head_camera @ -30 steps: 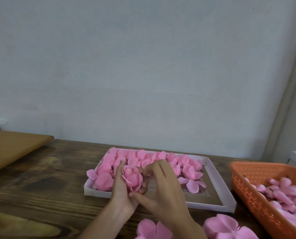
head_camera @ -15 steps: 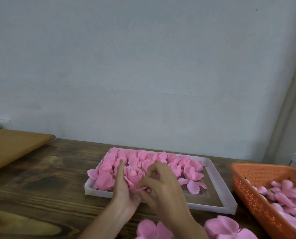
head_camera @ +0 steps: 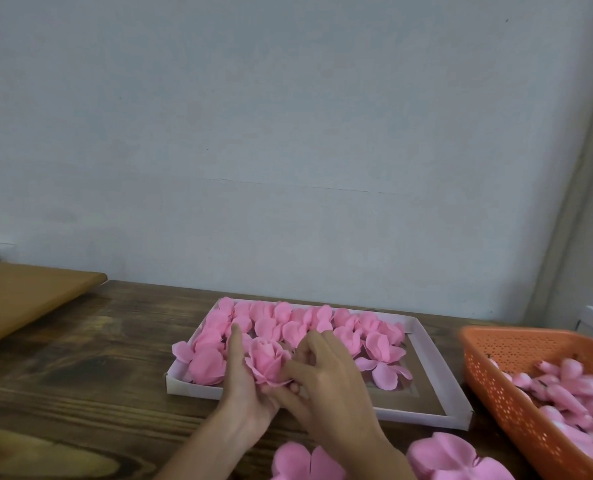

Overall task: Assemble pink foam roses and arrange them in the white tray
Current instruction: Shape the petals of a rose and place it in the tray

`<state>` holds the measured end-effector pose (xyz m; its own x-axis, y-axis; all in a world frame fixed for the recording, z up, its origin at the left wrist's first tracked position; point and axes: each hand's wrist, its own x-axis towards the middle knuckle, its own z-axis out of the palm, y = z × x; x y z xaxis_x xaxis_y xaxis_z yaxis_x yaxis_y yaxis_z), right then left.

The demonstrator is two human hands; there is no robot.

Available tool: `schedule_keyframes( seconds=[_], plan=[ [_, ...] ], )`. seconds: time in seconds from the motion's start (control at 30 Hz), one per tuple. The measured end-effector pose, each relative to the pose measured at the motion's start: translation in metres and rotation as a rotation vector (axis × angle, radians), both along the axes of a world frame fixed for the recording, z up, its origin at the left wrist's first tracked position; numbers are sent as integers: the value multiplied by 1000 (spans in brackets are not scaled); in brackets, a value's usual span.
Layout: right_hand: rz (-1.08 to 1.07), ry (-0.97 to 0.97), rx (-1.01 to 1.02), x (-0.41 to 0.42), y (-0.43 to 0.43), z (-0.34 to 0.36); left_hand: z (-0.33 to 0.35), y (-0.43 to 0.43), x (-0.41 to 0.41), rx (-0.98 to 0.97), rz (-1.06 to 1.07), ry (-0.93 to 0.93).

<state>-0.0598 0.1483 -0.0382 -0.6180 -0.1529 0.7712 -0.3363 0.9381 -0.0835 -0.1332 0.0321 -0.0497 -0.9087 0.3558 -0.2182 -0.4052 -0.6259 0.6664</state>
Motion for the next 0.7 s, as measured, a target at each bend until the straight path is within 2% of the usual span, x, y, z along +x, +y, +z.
schedule_keyframes(
  seconds=[0.17,0.33,0.47,0.7],
  plan=[
    [99,-99,-34,0,6,3,0,-1,-2,40,-10,-7],
    [167,-137,-49,-3,10,2,6,-4,3,-5,-21,-56],
    [125,-137,-47,-3,10,1,9,-4,6,-42,6,-79],
    [66,-24,-84,0,0,1,7,-4,11,-65,-85,-102]
  ],
)
